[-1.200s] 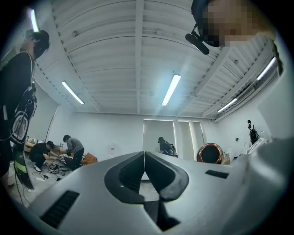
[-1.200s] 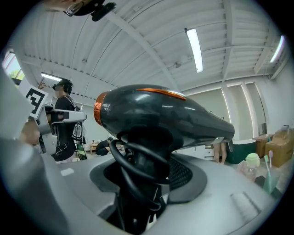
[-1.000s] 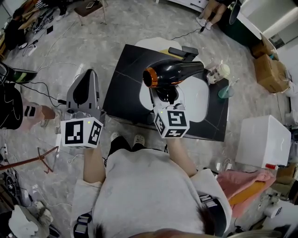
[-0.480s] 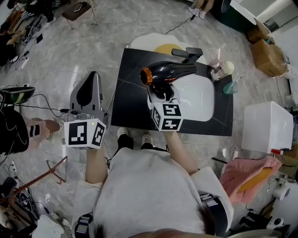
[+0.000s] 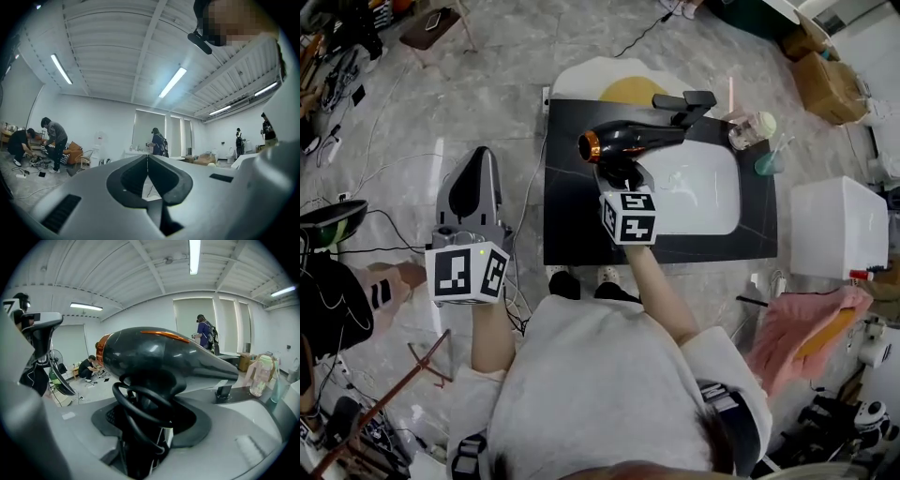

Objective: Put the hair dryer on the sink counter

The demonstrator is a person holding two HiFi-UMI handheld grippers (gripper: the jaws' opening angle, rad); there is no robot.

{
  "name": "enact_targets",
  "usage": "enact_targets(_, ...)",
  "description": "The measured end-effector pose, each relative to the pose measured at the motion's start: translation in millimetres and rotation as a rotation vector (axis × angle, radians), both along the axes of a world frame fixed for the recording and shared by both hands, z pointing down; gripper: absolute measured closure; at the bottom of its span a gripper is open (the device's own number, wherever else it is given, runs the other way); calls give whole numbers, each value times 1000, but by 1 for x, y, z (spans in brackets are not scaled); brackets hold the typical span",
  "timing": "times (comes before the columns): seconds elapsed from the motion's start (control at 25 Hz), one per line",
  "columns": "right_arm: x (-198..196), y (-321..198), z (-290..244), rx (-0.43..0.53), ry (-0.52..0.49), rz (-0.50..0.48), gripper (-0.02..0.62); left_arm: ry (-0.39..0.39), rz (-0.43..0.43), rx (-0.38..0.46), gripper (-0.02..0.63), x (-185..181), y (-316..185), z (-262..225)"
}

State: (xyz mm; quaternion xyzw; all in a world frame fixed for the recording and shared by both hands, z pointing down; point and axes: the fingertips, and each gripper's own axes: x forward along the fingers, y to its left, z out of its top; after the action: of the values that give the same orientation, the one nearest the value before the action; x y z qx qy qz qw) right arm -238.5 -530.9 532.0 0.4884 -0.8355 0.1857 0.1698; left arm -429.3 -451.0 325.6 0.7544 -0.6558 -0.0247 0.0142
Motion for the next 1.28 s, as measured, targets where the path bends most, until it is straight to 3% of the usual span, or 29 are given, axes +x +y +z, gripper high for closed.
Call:
enact_targets(0.48, -31, -23, 57, -123, 72, 68, 347, 9, 44, -42, 597, -47, -22, 21)
enact_targets(1.28, -53, -40, 118, -265, 144, 90, 345, 9, 2, -91, 597, -93, -28, 41)
